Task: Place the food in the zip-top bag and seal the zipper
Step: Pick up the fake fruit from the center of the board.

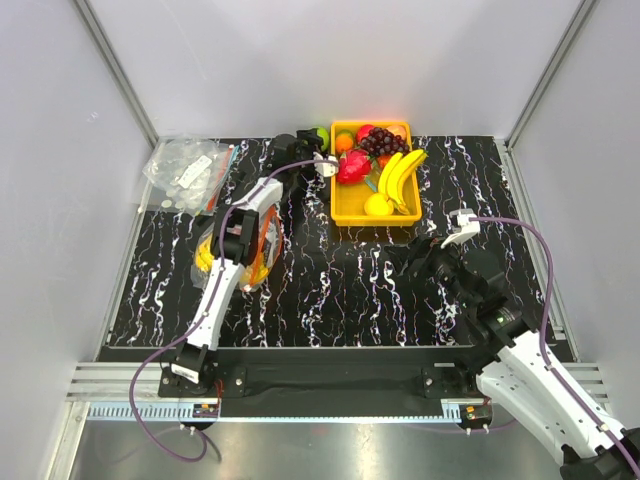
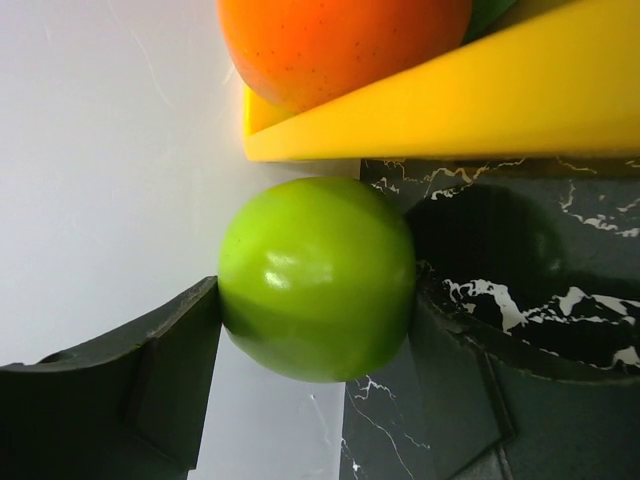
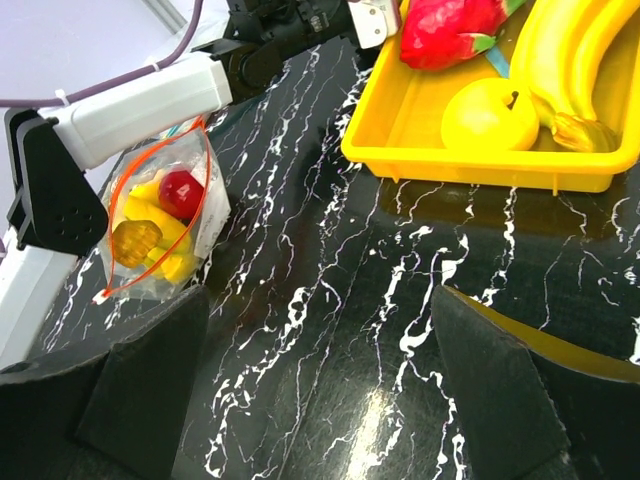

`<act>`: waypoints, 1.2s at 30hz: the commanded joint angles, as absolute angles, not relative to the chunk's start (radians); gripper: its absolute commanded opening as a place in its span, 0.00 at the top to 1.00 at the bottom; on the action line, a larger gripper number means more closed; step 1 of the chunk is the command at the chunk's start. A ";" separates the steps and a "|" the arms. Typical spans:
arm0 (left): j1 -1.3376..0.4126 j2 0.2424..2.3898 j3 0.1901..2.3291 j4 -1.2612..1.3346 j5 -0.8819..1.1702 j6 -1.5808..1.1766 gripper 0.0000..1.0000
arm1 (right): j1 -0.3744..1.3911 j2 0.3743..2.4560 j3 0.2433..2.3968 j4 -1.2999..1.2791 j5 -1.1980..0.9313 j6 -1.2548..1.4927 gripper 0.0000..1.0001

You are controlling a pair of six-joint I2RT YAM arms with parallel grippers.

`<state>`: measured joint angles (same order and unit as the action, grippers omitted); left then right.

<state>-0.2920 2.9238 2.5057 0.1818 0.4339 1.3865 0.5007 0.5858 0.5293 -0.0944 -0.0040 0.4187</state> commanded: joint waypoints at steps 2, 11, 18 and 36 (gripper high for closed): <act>-0.310 2.844 2.338 0.269 0.462 1.404 0.68 | 0.497 0.577 0.574 -0.074 -0.031 0.426 0.00; -0.308 2.691 2.117 0.337 0.434 1.374 0.81 | 0.497 0.535 0.586 -0.104 -0.046 0.457 0.00; -0.311 2.545 1.853 0.498 0.423 1.273 0.83 | 0.499 0.557 0.621 -0.138 -0.026 0.451 0.00; -0.436 2.139 1.252 0.767 0.250 1.006 0.85 | 0.497 0.627 0.722 -0.184 -0.035 0.465 0.00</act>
